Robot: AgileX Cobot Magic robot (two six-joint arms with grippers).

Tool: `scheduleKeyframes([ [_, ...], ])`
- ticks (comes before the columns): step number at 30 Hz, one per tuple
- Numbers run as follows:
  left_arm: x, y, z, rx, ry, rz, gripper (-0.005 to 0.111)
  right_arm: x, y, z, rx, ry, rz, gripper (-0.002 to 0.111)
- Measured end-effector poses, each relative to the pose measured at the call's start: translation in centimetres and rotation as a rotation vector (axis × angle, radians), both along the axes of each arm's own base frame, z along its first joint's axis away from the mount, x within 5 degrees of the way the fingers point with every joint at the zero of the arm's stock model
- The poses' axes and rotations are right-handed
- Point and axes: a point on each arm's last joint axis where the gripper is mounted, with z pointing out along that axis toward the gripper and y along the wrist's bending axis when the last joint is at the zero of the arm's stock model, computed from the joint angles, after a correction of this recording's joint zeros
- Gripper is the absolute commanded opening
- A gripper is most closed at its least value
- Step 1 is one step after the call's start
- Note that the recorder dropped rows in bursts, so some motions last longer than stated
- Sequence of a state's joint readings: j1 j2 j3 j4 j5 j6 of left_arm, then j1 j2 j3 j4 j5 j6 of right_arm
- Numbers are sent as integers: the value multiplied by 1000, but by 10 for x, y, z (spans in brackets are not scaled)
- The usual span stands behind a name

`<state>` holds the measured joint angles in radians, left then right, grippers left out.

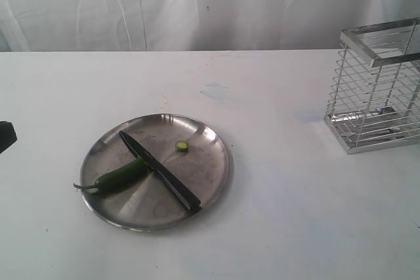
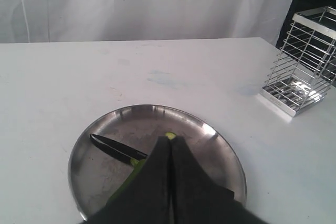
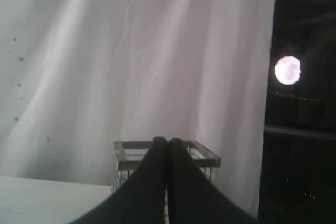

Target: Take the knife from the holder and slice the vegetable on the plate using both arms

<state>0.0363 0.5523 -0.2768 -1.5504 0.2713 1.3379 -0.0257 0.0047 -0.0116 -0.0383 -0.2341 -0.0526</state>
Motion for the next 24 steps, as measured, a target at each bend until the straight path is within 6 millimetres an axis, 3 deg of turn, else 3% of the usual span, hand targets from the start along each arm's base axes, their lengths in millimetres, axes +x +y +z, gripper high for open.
scheduleKeyframes([
  [3,0,0,0,0,0,0,0,2,-2,-9,50,91,-22,0],
  [7,0,0,0,0,0,0,0,5,-5,-34,149,363,-47,0],
  [10,0,0,0,0,0,0,0,3,-8,-50,86,529,-96,0],
  [13,0,0,0,0,0,0,0,2,-7,-52,16,554,-99,0],
  [24,0,0,0,0,0,0,0,2,-4,-53,98,561,-62,0],
])
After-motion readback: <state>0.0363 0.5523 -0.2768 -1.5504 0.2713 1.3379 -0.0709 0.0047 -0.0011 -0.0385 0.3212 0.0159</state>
